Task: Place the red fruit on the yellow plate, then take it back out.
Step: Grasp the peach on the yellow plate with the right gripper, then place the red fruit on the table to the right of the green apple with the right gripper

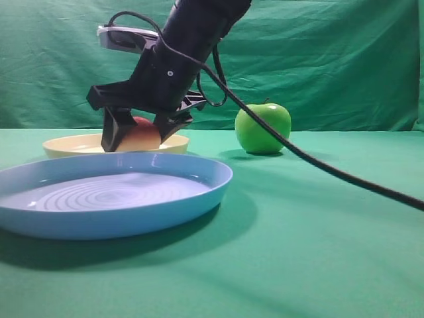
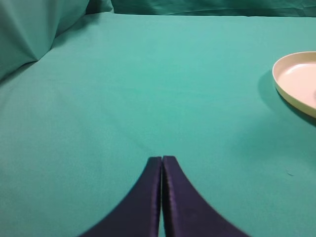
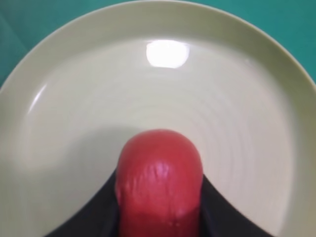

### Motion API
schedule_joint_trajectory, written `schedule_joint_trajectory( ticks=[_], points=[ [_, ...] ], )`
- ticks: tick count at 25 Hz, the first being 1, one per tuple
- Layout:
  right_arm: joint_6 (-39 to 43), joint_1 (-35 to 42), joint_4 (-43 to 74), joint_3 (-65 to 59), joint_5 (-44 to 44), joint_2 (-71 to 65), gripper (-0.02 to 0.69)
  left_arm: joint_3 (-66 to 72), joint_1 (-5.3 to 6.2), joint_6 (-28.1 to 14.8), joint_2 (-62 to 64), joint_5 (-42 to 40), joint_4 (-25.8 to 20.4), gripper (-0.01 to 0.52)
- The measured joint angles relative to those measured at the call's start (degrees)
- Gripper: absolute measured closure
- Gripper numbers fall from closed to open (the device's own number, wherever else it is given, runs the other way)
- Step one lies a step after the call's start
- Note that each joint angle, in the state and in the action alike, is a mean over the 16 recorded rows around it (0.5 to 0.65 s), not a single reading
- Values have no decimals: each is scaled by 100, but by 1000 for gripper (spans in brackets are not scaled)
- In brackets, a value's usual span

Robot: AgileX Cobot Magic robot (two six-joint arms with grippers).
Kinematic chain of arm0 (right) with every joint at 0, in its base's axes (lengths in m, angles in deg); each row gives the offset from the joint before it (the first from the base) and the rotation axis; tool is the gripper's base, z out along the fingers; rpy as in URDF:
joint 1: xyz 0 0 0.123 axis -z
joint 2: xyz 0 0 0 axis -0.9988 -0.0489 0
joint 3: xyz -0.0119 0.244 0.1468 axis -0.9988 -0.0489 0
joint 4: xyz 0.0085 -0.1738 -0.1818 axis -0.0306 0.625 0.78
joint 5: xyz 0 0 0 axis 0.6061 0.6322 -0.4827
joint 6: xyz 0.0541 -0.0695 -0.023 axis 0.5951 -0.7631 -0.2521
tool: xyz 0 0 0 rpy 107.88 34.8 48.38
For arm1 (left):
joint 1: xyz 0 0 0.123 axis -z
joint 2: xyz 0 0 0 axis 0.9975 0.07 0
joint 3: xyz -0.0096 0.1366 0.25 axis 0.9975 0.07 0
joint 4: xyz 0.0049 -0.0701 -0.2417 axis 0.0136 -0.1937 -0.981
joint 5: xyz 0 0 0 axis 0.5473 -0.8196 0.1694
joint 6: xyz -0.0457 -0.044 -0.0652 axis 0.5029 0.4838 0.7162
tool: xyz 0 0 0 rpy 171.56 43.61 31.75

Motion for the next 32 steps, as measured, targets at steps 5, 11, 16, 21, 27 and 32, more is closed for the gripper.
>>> schedule_joint_trajectory(
  ticks=[5,11,16,21,27,32],
  points=[
    [293,209,28,304,1044,564,459,0,0,0,0,0,0,514],
    [854,662,141,547,2310,1483,468,0,0,0,0,0,0,514],
    [1369,1089,492,420,2983,2297,469,0,0,0,0,0,0,514],
    [1754,1403,934,-265,3253,3139,469,0,0,0,0,0,0,514],
    [2235,1574,1491,-1949,2813,4165,469,0,0,0,0,0,0,514],
    [2621,1696,1728,-3733,2076,4831,469,0,0,-3,0,0,0,514]
  ],
)
